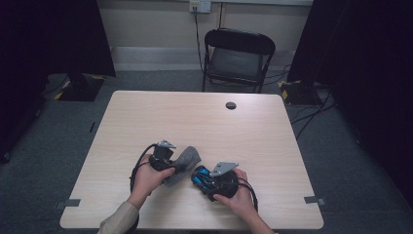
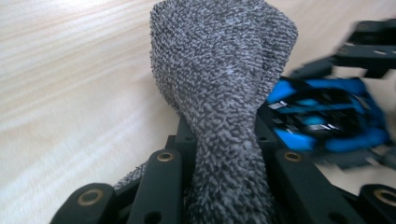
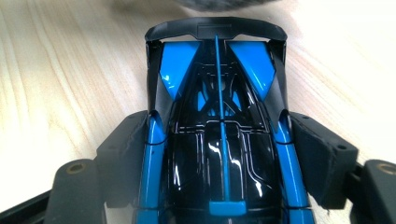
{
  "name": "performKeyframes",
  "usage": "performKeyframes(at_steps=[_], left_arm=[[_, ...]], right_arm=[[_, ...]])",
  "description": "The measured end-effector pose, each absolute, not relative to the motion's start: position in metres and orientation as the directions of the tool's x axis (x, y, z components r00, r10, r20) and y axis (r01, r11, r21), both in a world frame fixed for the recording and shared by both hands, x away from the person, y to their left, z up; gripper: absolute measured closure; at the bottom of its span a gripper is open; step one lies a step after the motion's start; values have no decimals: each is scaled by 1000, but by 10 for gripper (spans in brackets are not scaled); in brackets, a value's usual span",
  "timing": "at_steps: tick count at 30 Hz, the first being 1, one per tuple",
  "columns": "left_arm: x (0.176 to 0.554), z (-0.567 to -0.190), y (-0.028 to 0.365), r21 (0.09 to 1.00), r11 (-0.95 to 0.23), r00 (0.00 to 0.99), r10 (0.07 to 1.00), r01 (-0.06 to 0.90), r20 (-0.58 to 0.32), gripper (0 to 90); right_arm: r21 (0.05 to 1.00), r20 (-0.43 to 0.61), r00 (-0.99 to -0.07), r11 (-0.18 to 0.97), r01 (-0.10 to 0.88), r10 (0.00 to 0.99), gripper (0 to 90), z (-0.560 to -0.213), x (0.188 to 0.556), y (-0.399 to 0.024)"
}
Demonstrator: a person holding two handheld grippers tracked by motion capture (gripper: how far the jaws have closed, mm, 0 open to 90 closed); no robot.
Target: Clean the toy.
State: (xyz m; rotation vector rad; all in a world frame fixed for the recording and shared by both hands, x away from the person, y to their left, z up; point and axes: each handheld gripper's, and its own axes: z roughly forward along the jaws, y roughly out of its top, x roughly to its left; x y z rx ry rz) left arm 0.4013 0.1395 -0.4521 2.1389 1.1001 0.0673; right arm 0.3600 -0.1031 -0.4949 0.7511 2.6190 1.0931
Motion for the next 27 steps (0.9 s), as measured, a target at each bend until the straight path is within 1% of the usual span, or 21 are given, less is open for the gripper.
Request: performKeyframes(at_steps=[4, 10, 17, 27], left_arm=[[412, -460, 130, 593, -398, 631, 733, 700, -253, 724], [411, -468, 119, 580, -428, 654, 712, 693, -255, 725], [404, -466, 122, 573, -457, 677, 693, 680, -250, 725], [393, -465, 129, 578, -466, 696, 664, 670, -273, 725]], right_arm=[[710, 6, -850, 596, 374, 527, 261, -495, 360, -103], [711, 6, -849, 595, 375, 528, 261, -495, 360, -103], [711, 6, -849, 595, 376, 529, 261, -495, 360, -103], [710, 6, -848, 595, 376, 529, 261, -495, 360, -103]])
